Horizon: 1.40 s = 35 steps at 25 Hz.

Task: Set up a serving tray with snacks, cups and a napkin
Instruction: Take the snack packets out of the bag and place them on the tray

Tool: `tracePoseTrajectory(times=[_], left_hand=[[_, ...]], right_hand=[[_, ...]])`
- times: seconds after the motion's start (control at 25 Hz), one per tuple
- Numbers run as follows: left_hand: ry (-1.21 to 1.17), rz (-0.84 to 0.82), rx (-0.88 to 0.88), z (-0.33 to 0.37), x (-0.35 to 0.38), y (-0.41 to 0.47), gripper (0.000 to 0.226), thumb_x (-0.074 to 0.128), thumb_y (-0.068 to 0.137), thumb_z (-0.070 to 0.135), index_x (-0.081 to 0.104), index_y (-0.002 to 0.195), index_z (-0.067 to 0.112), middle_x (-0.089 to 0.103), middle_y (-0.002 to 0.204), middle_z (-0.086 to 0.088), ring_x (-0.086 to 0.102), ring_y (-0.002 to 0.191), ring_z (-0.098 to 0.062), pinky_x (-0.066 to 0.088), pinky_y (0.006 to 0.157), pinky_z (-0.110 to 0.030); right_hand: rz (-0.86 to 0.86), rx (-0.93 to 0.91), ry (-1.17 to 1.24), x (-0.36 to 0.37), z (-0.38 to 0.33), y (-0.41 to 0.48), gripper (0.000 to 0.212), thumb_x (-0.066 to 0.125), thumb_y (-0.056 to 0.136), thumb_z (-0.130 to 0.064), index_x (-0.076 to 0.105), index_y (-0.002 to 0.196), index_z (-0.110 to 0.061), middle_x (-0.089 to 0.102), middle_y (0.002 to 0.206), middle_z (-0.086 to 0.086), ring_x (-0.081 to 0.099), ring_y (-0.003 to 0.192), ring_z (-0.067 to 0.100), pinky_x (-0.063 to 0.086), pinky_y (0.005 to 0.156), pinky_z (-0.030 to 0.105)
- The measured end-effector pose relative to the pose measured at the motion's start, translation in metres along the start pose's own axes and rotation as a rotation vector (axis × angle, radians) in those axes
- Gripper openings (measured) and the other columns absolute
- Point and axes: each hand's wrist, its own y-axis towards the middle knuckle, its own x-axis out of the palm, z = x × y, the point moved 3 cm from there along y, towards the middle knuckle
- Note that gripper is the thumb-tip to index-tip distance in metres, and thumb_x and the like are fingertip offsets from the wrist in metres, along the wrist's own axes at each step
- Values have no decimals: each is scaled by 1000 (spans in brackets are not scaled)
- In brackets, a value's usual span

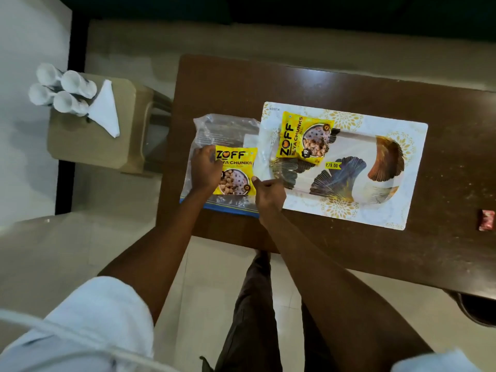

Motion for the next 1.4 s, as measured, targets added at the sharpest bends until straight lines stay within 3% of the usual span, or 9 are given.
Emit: tracePoseTrajectory(times=[0.16,0.28,0.48,0.6,0.76,0.92,1.2,1.28,1.4], left_hand=[[293,-238,399,16,4,19,47,57,90,6,63,136,12,61,136,-11,53,131,-30,45,108,-39],[394,-260,412,22,14,35,40,59,91,22,63,130,15,61,128,-14,54,124,-36,46,102,-43],[504,-334,410,-8,17,37,28,58,99,28,70,121,16,60,125,-18,52,124,-37,45,104,-44],[201,-322,220,-35,10,21,20,64,99,21,68,107,3,65,110,-18,61,102,-28,50,89,-40],[-345,-305,-163,-45,15,-36,19,66,98,22,62,108,6,66,98,-9,63,88,-21,51,73,-31],[-701,-350,-267,-9,36,-77,39,76,91,18,64,126,5,75,114,-8,74,93,-18,62,76,-30],[-588,-435,-186,65,77,-88,18,75,92,13,73,107,4,72,93,-8,64,77,-14,51,77,-32],[-576,-400,-196,71,86,-90,28,78,89,13,72,114,1,75,103,-13,69,86,-20,58,83,-38],[-523,-346,-187,76,91,-84,51,80,87,11,63,133,-3,71,125,-19,71,110,-32,59,97,-47]], right_hand=[[-138,414,339,31,25,-19,32,75,94,-21,64,113,3,59,91,18,56,73,26,45,60,36],[-139,430,435,44,25,-23,22,71,96,-10,65,111,4,64,86,18,57,64,19,44,54,29],[-134,366,472,50,25,-23,27,79,90,-11,65,111,-2,71,103,16,66,86,24,52,58,29],[-141,308,499,38,26,-21,18,80,89,-12,66,98,-4,71,95,13,67,73,20,56,53,26],[-176,161,514,9,16,-17,22,77,91,-10,70,104,6,74,97,21,73,78,29,64,75,41],[-146,-16,308,-44,-2,-11,29,80,88,-17,61,109,-8,73,100,17,70,71,19,54,51,25],[-155,-100,105,-133,-26,24,47,84,79,5,55,115,1,67,85,17,62,53,17,51,47,27],[-111,-125,91,-142,-22,33,52,86,78,2,55,120,1,68,92,14,63,59,15,51,45,24],[-116,-179,95,-145,-19,46,29,89,77,-6,65,94,-7,71,83,10,65,53,12,51,44,22]])
